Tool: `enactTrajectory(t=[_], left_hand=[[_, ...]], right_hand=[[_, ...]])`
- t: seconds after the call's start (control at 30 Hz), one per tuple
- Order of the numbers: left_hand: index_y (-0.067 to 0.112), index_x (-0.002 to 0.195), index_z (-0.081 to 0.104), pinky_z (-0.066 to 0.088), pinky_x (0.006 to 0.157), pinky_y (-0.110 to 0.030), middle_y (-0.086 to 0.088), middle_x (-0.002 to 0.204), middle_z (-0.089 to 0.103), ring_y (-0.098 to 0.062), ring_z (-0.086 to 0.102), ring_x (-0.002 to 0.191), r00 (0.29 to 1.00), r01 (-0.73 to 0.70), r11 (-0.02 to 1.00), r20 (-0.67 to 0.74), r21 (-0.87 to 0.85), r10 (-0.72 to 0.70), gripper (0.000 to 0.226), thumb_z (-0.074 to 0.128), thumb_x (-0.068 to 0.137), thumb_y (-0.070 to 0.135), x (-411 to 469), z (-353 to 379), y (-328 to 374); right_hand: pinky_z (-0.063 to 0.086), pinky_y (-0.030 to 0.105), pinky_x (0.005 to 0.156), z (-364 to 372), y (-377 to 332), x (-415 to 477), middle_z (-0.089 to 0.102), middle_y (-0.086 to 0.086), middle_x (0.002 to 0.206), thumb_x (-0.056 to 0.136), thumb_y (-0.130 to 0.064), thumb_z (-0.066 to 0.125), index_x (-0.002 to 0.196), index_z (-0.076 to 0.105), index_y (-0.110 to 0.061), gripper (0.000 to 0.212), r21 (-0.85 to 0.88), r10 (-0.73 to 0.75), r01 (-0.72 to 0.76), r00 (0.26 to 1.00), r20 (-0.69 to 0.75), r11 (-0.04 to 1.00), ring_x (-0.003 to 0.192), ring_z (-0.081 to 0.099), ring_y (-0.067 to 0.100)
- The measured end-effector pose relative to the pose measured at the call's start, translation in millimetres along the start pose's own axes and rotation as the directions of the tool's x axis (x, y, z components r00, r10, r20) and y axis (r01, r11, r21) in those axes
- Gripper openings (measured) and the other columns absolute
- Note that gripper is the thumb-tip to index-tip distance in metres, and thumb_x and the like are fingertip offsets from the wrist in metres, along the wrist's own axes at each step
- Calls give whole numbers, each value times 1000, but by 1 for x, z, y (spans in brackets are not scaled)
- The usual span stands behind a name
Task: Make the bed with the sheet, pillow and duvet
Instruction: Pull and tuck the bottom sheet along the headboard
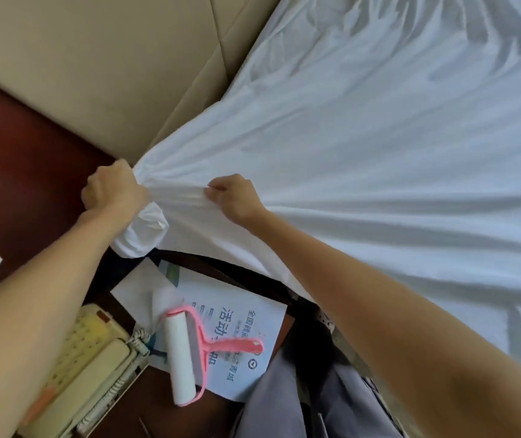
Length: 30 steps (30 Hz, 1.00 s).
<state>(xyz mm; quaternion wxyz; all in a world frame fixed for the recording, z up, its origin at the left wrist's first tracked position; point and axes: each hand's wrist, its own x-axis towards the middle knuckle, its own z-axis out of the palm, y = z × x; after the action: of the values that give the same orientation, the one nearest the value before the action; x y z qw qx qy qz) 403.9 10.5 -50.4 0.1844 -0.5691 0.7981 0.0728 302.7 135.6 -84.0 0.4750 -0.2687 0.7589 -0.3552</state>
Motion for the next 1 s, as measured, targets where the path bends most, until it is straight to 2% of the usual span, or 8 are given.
enactTrajectory(t=[0.17,0.27,0.33,0.43,0.57,0.67,0.87,1.0], left_hand=[[3,82,57,42,73,-41,-28,106,58,-45,54,100,999,-20,974,21,-224,25,6,52,83,6,4,14,-9],[12,57,36,36,54,-34,-16,73,49,-35,48,73,982,-89,855,99,-511,162,19,52,68,14,-3,13,1],[12,76,53,36,54,-27,-3,76,54,-23,50,73,928,-147,812,204,-566,311,23,50,60,29,-13,11,13],[19,122,50,44,74,-30,-8,102,62,-28,57,97,788,-412,808,281,-422,548,48,58,79,40,-27,21,31],[26,124,45,40,70,-32,0,92,57,-27,59,99,684,-579,773,363,-259,633,50,57,83,53,-36,38,32],[34,134,42,43,94,-32,4,129,56,-22,52,122,691,-468,814,432,-345,580,71,62,72,64,-30,43,15],[19,66,49,39,65,-33,-8,71,56,-36,59,83,894,-291,856,197,-428,403,35,53,90,45,-11,44,-8],[9,75,55,37,70,-36,-16,79,57,-39,54,87,978,-163,865,37,-474,204,40,37,99,35,-9,43,-29]], right_hand=[[38,25,77,10,19,13,66,14,101,94,-13,48,103,67,-1,24,-4,78,-79,996,-41,997,91,54,21],[42,31,83,6,31,17,61,9,87,93,-24,52,95,63,-7,20,293,214,-186,975,-63,938,85,54,19],[44,35,83,0,31,21,60,10,85,93,-44,49,105,57,-7,40,519,334,-312,941,53,796,85,56,23],[45,33,75,-6,26,24,58,6,90,87,-59,47,113,51,-14,52,502,364,-444,896,255,742,87,56,24],[47,28,57,-16,29,32,55,9,80,88,-5,53,104,51,-3,16,613,437,-392,896,84,686,69,55,19],[46,29,57,-25,37,32,53,10,76,87,8,41,100,50,-1,18,773,467,-296,884,-1,561,66,54,19],[52,34,63,-21,28,32,59,9,85,92,6,39,100,50,-7,19,888,430,-189,903,-11,420,73,59,19],[55,32,63,-9,-1,38,55,9,99,99,-5,39,114,44,-6,17,826,356,-202,935,2,525,77,61,21]])
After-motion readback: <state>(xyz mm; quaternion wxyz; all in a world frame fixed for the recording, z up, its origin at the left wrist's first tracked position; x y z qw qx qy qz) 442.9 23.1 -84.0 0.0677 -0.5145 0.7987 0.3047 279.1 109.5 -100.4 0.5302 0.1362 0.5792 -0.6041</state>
